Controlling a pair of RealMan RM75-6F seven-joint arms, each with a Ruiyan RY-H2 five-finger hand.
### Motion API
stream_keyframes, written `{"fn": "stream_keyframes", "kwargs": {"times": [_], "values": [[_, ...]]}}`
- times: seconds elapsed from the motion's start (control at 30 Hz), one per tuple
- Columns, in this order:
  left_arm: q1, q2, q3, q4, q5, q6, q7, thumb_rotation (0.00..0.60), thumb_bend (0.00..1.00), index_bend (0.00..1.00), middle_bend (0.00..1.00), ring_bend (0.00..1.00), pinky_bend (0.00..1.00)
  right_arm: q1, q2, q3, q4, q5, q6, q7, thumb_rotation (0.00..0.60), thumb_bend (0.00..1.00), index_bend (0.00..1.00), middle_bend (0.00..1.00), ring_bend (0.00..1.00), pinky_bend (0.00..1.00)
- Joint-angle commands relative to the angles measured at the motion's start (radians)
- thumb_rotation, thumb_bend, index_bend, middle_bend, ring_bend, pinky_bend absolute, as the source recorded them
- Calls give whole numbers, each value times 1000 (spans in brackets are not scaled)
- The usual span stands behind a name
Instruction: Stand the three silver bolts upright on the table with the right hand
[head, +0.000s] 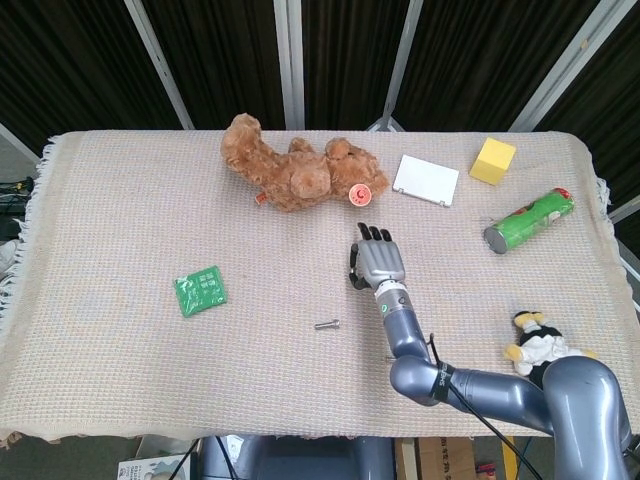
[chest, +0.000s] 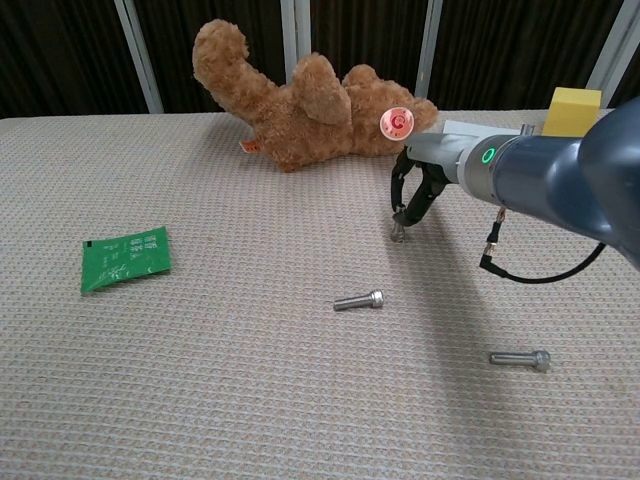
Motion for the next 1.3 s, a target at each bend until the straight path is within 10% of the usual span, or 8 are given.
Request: {"fn": "stream_keyframes", "kwargs": {"times": [0.03, 0.7, 1.3], "values": [[0, 0, 0, 0, 0, 0, 1, 600, 72, 32, 32, 0, 61, 2, 2, 1, -2, 5, -3, 3, 600, 399, 534, 1, 23, 74], [1, 0, -3, 4, -6, 2, -6, 600, 75, 32, 32, 0, 61, 7, 40, -22, -53, 11, -6, 3, 600, 399, 392, 0, 0, 55], [0, 3, -6, 1, -9, -3, -17, 600, 75, 33, 32, 0, 63, -72, 161, -90, -403, -161, 180, 23, 600, 323, 351, 0, 0, 53]]}}
